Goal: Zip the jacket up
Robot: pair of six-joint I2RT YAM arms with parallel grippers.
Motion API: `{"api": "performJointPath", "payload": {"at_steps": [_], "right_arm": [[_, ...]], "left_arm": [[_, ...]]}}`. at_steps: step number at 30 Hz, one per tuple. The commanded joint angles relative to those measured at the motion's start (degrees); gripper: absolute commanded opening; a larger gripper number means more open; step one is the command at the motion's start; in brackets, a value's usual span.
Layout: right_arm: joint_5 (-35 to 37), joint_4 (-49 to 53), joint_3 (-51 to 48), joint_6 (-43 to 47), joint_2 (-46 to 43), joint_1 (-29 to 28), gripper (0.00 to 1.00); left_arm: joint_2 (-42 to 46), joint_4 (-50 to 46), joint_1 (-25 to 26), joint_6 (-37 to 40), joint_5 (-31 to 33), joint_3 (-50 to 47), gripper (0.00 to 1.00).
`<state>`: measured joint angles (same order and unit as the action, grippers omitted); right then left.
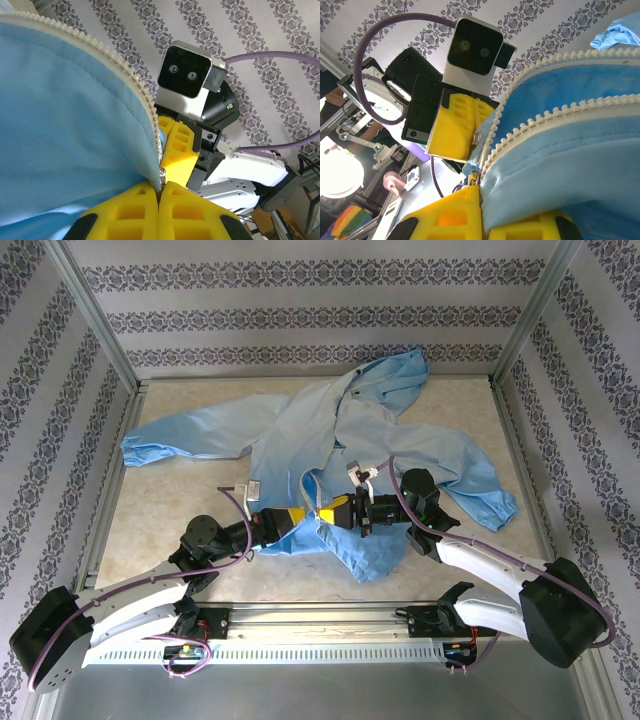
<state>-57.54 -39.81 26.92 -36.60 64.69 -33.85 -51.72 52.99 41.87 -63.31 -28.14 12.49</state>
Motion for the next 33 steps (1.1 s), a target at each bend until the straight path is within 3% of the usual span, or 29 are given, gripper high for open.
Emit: {"api": "performJointPath", "payload": {"at_steps": [1,33], "right_arm": [[-2.3,-4.57,1.05,1.8,0.18,0.45,0.0],[-6.66,-11.25,3.38,-8.19,5.62,2.05,0.0]], "left_arm": [[-0.03,4.79,-0.73,0.03,-1.83,-0.19,0.0],[-4.9,4.32,-0.73,2.09,-6.29,-0.36,0.0]]}}
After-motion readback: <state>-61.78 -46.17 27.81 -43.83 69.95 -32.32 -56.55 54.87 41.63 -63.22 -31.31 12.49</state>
